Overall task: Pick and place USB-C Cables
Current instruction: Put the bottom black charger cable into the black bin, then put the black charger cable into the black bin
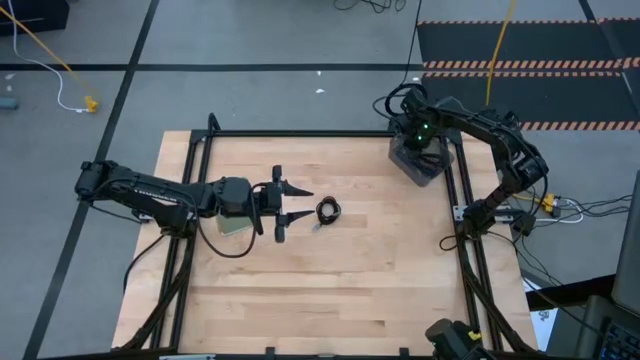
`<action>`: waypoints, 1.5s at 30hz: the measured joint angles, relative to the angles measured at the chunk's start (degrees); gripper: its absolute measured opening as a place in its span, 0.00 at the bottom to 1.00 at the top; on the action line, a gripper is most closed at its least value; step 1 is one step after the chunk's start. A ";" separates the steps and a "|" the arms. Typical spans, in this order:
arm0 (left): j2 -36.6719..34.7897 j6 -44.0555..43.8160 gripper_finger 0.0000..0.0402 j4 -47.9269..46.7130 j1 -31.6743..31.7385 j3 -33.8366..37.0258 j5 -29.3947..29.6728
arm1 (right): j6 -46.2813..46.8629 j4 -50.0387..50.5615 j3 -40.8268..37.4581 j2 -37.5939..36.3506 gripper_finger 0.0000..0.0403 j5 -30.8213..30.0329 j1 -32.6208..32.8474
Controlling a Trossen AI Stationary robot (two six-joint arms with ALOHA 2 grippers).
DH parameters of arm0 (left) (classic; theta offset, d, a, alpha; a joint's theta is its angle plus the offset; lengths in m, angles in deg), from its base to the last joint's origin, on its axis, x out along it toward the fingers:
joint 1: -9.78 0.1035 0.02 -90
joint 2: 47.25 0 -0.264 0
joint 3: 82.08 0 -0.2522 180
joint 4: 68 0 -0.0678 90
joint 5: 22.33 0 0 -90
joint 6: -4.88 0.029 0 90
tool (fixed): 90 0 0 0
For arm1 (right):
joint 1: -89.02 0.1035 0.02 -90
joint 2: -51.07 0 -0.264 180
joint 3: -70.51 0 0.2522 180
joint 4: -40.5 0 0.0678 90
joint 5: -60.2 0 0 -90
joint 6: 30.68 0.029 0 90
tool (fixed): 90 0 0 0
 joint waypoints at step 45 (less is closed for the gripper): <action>-0.01 -3.99 0.51 -0.94 -0.40 0.00 0.06 | 10.16 -9.70 -7.91 -18.71 0.45 0.14 5.72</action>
